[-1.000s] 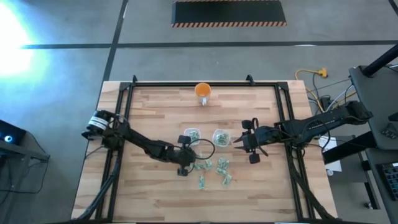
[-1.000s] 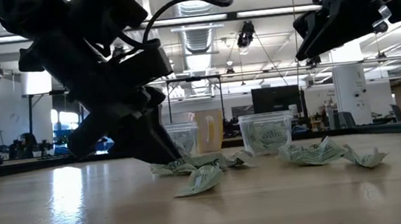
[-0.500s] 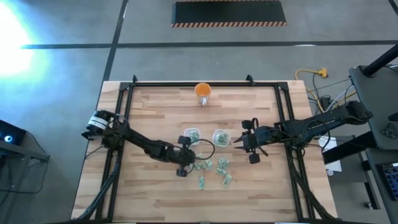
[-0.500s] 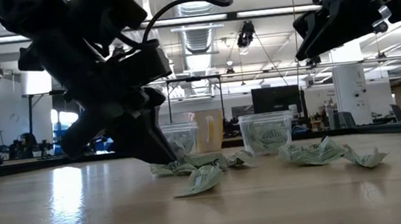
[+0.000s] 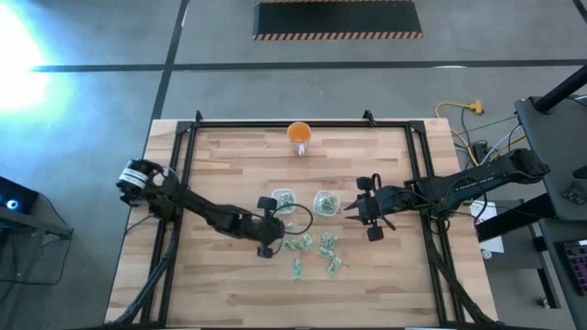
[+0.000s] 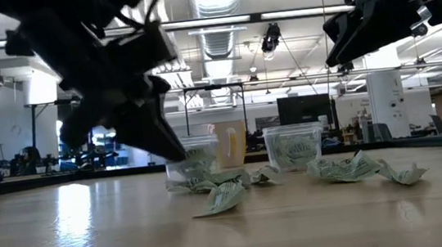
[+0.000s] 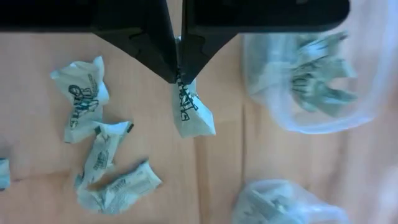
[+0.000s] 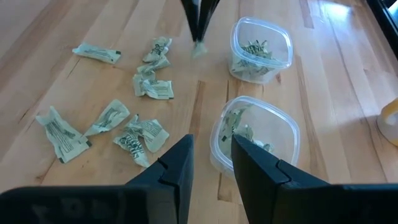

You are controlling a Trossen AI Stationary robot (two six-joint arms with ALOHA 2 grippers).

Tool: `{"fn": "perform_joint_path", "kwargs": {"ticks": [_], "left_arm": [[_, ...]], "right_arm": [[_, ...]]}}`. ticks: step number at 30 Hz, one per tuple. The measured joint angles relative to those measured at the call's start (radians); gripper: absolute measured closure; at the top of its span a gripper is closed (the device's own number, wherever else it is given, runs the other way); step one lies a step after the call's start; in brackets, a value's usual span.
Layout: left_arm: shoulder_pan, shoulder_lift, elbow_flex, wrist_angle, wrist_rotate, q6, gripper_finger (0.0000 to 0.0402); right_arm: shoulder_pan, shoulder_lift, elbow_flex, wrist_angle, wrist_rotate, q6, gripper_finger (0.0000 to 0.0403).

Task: Pick and place Stevia / Truvia into bins
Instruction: Put the green stevia packet into the left transparent container

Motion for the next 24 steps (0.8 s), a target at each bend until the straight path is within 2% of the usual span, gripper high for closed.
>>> {"fn": "perform_joint_path", "kwargs": {"ticks": [4,11,14,24], "left_arm": [[-0.028,-0.064,0.000,-0.010,-0.071,0.006,0.0401],[-0.047,-0.165,-0.011,-0.047,-0.298,0.031,0.0401],[-0.032,-0.180,-0.017,-0.045,-0.364,0.062,0.0401],[0.072,-0.153,-0.032,-0.034,-0.373,0.084,0.0401]], "right_arm": [[0.000,0.000,0.000,0.001,0.000,-0.002,0.0305],[0.000,0.000,0.000,0.002,0.001,-0.003,0.0305],[0.000,0.000,0.000,0.003,0.000,-0.003,0.0305],[0.000,0.000,0.000,0.021,0.001,-0.007,0.0305]]}}
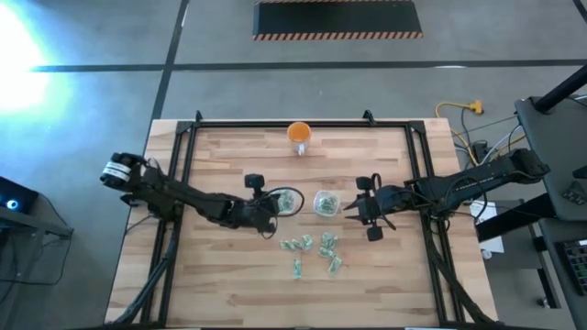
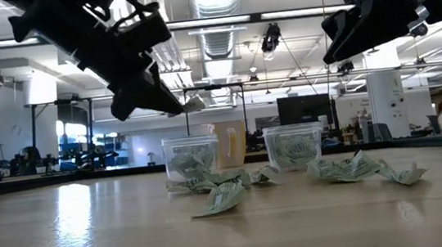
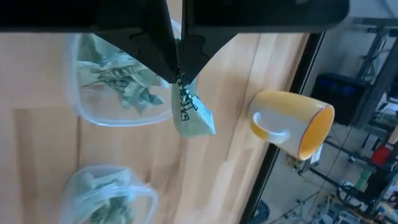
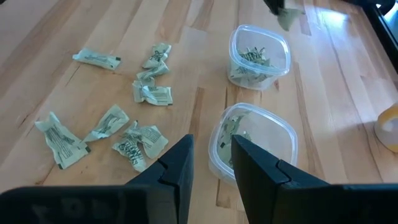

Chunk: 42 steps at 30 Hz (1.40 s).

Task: Pick and place Stevia / Truvia into bins
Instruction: Put the green stevia packet into the left transparent container

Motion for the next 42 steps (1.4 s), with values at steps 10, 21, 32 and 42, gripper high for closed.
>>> {"fn": "perform_joint_path", "kwargs": {"ticks": [10,21,32,42], "left_arm": [[0.016,0.006,-0.004,0.000,0.008,0.000,0.0401],[0.016,0.014,-0.013,0.042,0.032,0.017,0.0389],[0.017,0.013,-0.013,0.043,0.031,0.021,0.0321],[-0.088,-0.049,0.008,0.020,0.058,0.022,0.0318]], "right_arm": [[0.000,0.000,-0.001,0.003,0.000,-0.004,0.0305],[0.000,0.000,-0.001,0.006,-0.001,-0.004,0.0305],[0.000,0.000,-0.002,0.005,-0.002,-0.004,0.0305],[0.000,0.000,-0.004,0.002,-0.002,-0.004,0.0305]]}}
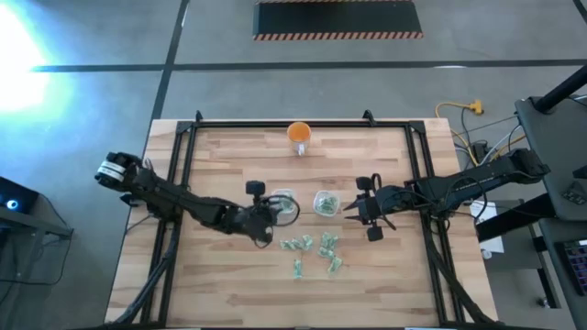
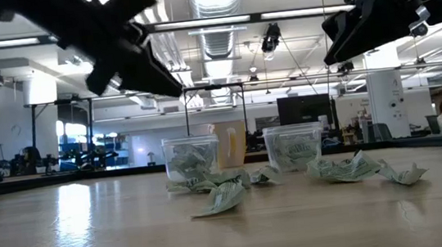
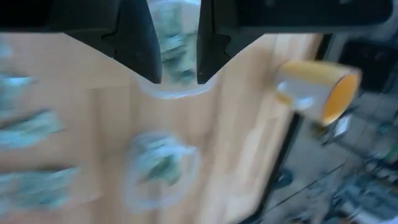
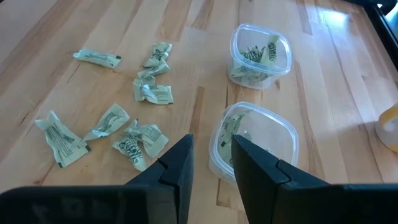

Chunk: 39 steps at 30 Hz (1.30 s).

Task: Pick and place Stevia / Truvia into bins
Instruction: Put the green stevia packet into the left transparent container

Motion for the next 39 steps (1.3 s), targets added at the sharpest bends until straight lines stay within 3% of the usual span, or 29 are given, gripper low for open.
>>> {"fn": "perform_joint_path", "kwargs": {"ticks": [7,13,21,29,33,39], "left_arm": [[-0.095,-0.003,-0.013,0.083,0.184,-0.002,0.0317],[-0.133,0.070,-0.025,0.208,0.213,-0.002,0.0317],[-0.134,0.187,-0.025,0.264,0.232,-0.002,0.0317],[-0.120,0.222,-0.028,0.278,0.266,-0.029,0.0317],[-0.120,0.222,-0.028,0.277,0.266,-0.029,0.0317],[-0.120,0.222,-0.029,0.275,0.268,-0.029,0.0317]], "right_arm": [[0.000,0.000,-0.002,0.001,0.000,0.009,0.0305],[0.000,0.000,-0.003,0.003,-0.001,0.028,0.0305],[0.000,0.000,-0.011,0.006,0.000,0.034,0.0305],[0.000,0.000,-0.021,0.010,-0.006,0.052,0.0305],[0.000,0.001,-0.055,0.067,-0.123,0.121,0.0305],[0.024,0.090,-0.147,0.363,-0.387,0.117,0.0305]]}}
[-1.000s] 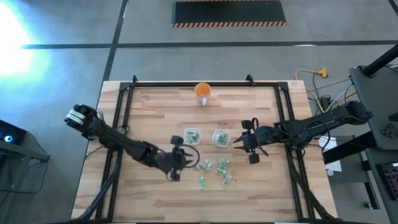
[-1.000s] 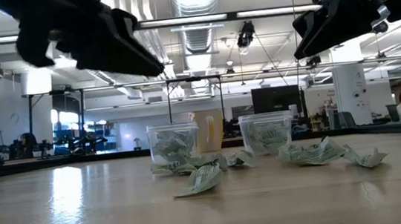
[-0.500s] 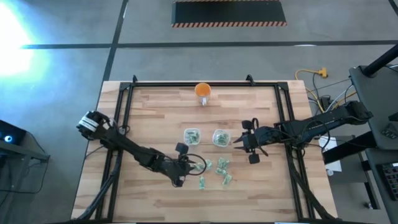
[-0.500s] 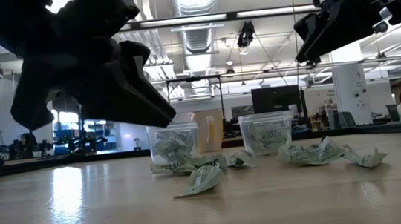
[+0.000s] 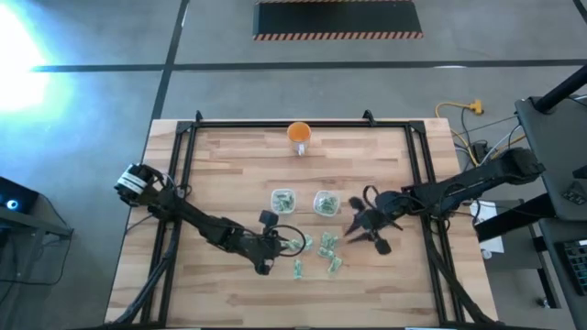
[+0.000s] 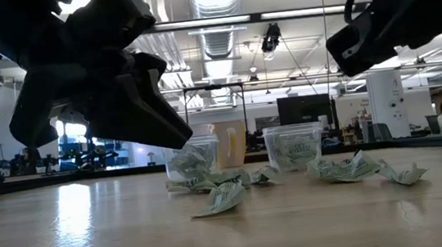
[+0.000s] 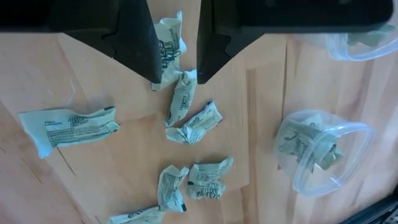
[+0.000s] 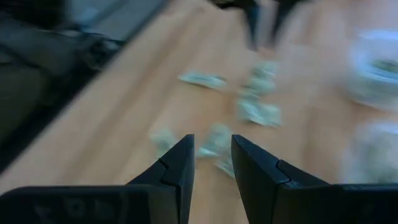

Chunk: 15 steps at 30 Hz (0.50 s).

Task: Pick and place Stevia / Truvia into bins
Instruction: Put the green stevia packet into the left transparent container

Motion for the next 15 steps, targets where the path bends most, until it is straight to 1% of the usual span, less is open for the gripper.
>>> {"fn": "perform_joint_path", "kwargs": {"ticks": [2,4,7,10,12,15], "left_arm": [[0.000,0.000,0.000,-0.001,0.000,-0.001,0.0317],[0.000,0.000,0.000,-0.006,0.002,-0.012,0.0317],[0.004,0.000,-0.004,-0.011,0.025,-0.041,0.0317],[0.010,0.000,-0.006,-0.015,0.071,-0.065,0.0317],[0.015,0.000,-0.006,-0.017,0.098,-0.079,0.0317],[0.021,0.000,-0.006,-0.021,0.101,-0.082,0.0317]], "right_arm": [[0.028,0.046,-0.009,0.082,-0.030,-0.011,0.0305],[0.059,0.096,-0.008,0.144,-0.032,-0.024,0.0305],[0.106,0.169,0.013,0.193,-0.032,-0.034,0.0305],[0.148,0.230,0.050,0.194,-0.028,-0.034,0.0305],[0.178,0.266,0.074,0.191,0.008,-0.034,0.0305],[0.216,0.304,0.117,0.176,0.064,-0.057,0.0305]]}}
